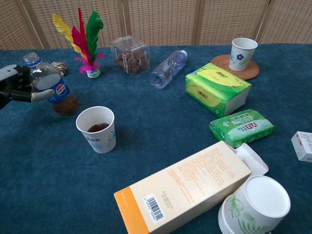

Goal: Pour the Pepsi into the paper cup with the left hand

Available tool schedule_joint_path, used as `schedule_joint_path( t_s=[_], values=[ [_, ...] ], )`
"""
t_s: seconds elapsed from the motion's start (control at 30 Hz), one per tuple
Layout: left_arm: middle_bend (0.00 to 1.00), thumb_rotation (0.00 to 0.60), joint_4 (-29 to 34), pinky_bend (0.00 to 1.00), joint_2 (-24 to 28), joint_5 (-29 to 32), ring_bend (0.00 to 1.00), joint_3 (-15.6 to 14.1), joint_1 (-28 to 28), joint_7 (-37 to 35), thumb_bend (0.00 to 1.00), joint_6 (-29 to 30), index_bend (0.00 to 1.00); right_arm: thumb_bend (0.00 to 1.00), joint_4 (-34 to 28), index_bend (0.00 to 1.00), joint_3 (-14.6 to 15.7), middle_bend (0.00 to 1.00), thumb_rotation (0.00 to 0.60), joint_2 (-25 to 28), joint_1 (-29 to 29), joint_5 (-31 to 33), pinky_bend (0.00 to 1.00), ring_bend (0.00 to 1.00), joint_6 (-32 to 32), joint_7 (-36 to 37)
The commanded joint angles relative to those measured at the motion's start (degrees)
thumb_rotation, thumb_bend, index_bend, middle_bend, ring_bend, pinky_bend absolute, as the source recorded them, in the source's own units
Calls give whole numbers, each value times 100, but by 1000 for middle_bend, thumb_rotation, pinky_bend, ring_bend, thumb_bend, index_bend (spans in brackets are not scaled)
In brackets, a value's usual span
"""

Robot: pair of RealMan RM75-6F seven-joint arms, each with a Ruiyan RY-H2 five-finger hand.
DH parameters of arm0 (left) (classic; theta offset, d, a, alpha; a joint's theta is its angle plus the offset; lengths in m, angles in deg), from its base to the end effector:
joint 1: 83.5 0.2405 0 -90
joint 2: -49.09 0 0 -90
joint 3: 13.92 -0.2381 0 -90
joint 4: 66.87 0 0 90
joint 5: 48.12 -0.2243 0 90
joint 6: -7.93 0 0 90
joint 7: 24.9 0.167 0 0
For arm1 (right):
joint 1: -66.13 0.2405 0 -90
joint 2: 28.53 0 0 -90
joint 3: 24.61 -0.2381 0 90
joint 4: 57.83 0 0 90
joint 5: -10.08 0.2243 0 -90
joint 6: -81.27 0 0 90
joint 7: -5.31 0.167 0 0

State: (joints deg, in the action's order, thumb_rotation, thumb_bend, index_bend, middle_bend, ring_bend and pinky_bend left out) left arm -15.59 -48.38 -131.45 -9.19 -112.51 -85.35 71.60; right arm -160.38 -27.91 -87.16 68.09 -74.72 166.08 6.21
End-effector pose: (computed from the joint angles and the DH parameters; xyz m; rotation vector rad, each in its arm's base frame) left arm -0.2756 0.3432 -0.0236 -1.2255 -1.7482 -1.4856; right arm -0.2833 -0.1888 0.1512 1.3142 -1.0141 0.9391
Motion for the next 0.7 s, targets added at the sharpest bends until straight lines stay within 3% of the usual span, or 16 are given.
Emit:
schedule_joint_path(
  t_s=[0.03, 0.1, 0.2, 0.7],
  values=[
    [87, 600, -49, 258, 2, -108, 7, -78, 14, -203, 396, 16, 257, 92, 1, 0, -4, 0, 600, -1, -2, 7, 0, 0, 7, 2],
    [3, 600, -114, 194, 5, -162, 0, -112, 30, -324, 396, 53, 158, 93, 1, 0, -5, 0, 600, 1, -1, 12, 0, 0, 3, 8],
    [0, 600, -209, 139, -12, -184, 0, -139, 47, -434, 395, 53, 102, 92, 1, 0, 2, 0, 600, -1, 2, -3, 0, 0, 0, -1],
    [0, 600, -571, 4, -98, -338, 0, -243, 167, -441, 394, 331, 0, 90, -8, 0, 7, 0, 600, -9, 3, -9, 0, 0, 5, -19]
  ],
)
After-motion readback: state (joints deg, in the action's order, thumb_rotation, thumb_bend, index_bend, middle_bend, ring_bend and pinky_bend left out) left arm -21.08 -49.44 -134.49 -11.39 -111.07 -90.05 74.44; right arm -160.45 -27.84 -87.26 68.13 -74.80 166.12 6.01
